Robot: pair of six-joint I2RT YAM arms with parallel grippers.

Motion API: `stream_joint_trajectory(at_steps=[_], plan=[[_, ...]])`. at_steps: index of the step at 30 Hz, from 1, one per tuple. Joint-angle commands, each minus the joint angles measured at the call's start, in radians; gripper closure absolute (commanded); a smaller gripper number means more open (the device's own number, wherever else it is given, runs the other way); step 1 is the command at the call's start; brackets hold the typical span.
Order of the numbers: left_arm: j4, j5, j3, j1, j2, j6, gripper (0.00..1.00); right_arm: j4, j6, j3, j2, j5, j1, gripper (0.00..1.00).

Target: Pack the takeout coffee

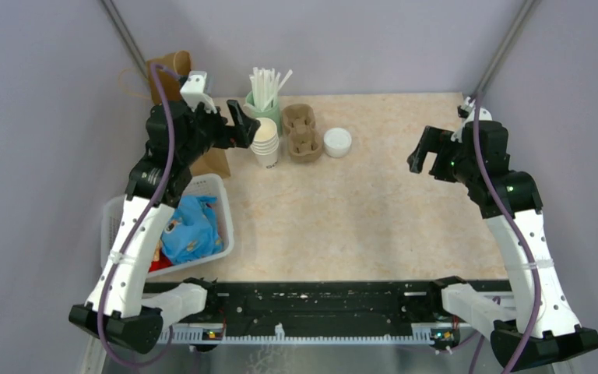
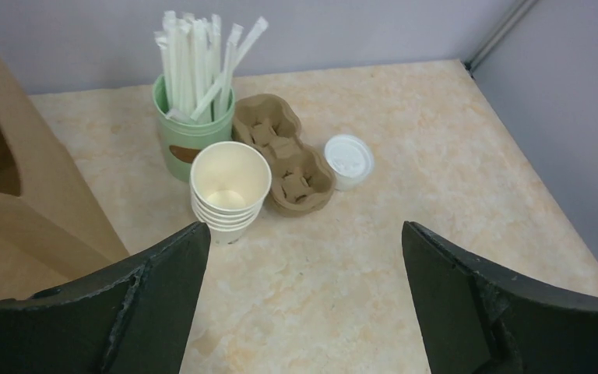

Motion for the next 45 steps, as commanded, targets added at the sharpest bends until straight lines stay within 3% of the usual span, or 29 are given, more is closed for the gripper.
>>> stream_joint_trajectory(at_steps=[1,8,14,21,23,35,42,45], plan=[[-0.072,0.008,0.055,-0.054,0.098,-0.005,0.02,0.008,0.006,0.021,0.006,-0.032,-0.007,0.01],[-0.430,-0.306,0.334,-0.098,0.439,-0.100,0.02,0.034,-0.003,0.001,-0.004,-0.105,-0.007,0.01],[-0.444,-0.349,0.453,-0.083,0.630,-0.104,0.05,0.019,0.003,-0.006,-0.010,-0.118,-0.006,0.01],[-0.455,-0.341,0.592,-0.034,0.792,-0.105,0.26,-0.005,0.000,-0.018,-0.021,-0.113,-0.007,0.01],[-0.447,-0.349,0.604,-0.024,0.809,-0.101,0.35,-0.012,-0.007,-0.018,-0.023,-0.110,-0.007,0.01],[-0.425,-0.397,0.574,-0.008,0.839,-0.068,0.59,0.011,-0.016,-0.030,-0.008,-0.132,-0.006,0.01],[-0.424,-0.406,0.569,-0.003,0.849,-0.051,0.65,0.032,-0.004,-0.037,0.008,-0.153,-0.007,0.01],[-0.425,-0.405,0.569,0.000,0.850,-0.046,0.73,0.038,0.002,-0.045,0.007,-0.154,-0.007,0.01]])
